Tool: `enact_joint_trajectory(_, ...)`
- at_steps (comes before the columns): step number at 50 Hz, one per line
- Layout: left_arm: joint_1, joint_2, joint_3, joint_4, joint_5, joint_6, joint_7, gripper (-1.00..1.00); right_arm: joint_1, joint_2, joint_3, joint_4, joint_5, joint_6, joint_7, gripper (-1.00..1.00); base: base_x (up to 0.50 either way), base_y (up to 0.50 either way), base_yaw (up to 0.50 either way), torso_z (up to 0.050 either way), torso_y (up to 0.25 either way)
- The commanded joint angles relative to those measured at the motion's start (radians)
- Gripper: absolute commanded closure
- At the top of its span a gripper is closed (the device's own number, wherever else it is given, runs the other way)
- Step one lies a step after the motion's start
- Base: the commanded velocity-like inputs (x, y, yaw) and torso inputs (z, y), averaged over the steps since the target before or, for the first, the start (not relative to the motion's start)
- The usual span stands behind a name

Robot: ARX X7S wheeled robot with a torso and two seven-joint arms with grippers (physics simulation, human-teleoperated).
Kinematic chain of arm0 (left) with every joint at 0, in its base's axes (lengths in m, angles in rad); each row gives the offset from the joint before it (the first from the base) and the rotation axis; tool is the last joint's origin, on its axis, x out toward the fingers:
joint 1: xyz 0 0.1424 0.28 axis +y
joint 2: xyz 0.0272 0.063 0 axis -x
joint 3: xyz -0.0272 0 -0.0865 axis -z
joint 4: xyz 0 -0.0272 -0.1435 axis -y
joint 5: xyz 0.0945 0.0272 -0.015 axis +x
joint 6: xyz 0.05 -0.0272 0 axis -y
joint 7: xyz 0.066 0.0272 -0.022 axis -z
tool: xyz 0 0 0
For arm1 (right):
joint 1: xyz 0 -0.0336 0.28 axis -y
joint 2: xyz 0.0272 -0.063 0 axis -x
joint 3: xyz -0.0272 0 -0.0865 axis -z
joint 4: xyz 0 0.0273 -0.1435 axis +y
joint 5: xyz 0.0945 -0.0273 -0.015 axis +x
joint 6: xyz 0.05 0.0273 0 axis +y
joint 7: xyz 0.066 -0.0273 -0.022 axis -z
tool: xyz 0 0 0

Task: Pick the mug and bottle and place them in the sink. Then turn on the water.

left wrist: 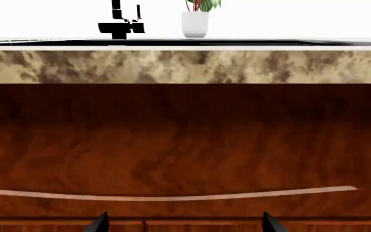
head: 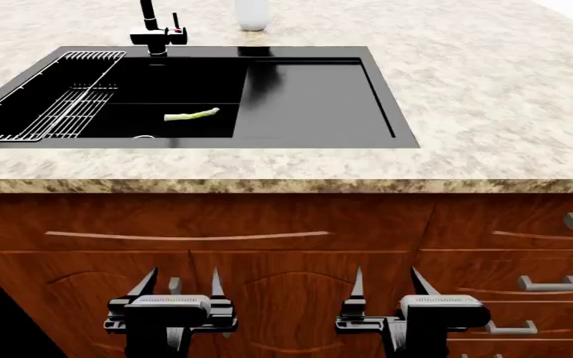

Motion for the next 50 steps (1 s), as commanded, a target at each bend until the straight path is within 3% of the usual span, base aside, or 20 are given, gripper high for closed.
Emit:
enact_joint_trajectory(1, 0.011, -0.027, 0.024, 0.058, 0.005, -0.009, -0.010, -1.00, 0.001, 0.014, -0.015, -0.026, 0.018, 0.015, 0.029, -1.00, 0.00, 0.00, 0.00, 0.000, 0.000)
enact_joint_trajectory(10, 0.093, -0.115, 0.000, 0.441, -0.077, -0.158, 0.032, -1.00, -0.016, 0.048, -0.054, -0.215, 0.070, 0.103, 0.049, -1.00, 0.00, 0.00, 0.00, 0.000, 0.000)
enact_joint_trajectory(13, 0.133, -0.219, -0.040, 0.609, -0.120, -0.203, 0.105, -1.00, 0.003, 0.090, -0.060, -0.398, 0.131, 0.250, 0.010, -1.00, 0.00, 0.00, 0.00, 0.000, 0.000)
enact_joint_trajectory(18, 0.087, -0.350, -0.208, 0.847, -0.278, -0.444, 0.117, -1.00, 0.096, 0.153, -0.027, -0.695, 0.280, 0.573, -0.012, -1.00, 0.00, 0.00, 0.00, 0.000, 0.000)
enact_joint_trajectory(23, 0.038, -0.476, -0.377, 0.986, -0.539, -0.591, 0.184, -1.00, 0.275, 0.218, 0.080, -0.927, 0.463, 0.922, 0.006, -1.00, 0.00, 0.00, 0.00, 0.000, 0.000)
enact_joint_trajectory(26, -0.018, -0.561, -0.486, 1.024, -0.697, -0.699, 0.156, -1.00, 0.365, 0.266, 0.102, -0.980, 0.502, 1.023, 0.015, -1.00, 0.00, 0.00, 0.00, 0.000, 0.000)
enact_joint_trajectory(29, -0.205, -0.714, -0.622, 0.993, -1.116, -0.823, 0.007, -1.00, 0.525, 0.216, 0.305, -0.992, 0.754, 1.260, 0.008, -1.00, 0.00, 0.00, 0.00, 0.000, 0.000)
enact_joint_trajectory(32, -0.430, -0.860, -0.544, 0.898, -1.334, -0.854, -0.081, -1.00, 0.732, 0.196, 0.456, -0.968, 0.935, 1.485, 0.068, -1.00, 0.00, 0.00, 0.00, 0.000, 0.000)
enact_joint_trajectory(34, -0.534, -0.891, -0.475, 0.847, -1.409, -0.862, -0.133, -1.00, 0.810, 0.193, 0.491, -0.955, 1.007, 1.561, 0.103, -1.00, 0.00, 0.00, 0.00, 0.000, 0.000)
enact_joint_trajectory(36, -0.725, -0.935, -0.336, 0.789, -1.448, -0.888, -0.163, -1.00, 0.895, 0.239, 0.492, -0.876, 1.180, 1.568, 0.230, -1.00, 0.00, 0.00, 0.00, 0.000, 0.000)
enact_joint_trajectory(41, -1.073, -0.949, -0.095, 0.660, -1.527, -0.976, -0.198, -1.00, 1.016, 0.311, 0.427, -0.779, 1.270, 1.555, 0.356, -1.00, 0.00, -0.07, 0.00, 0.000, 0.000)
enact_joint_trajectory(50, -1.289, -0.911, 0.043, 0.581, -1.601, -1.051, -0.199, -1.00, 1.118, 0.375, 0.327, -0.712, 1.278, 1.523, 0.376, -1.00, 0.00, -0.50, 0.00, 0.000, 0.000)
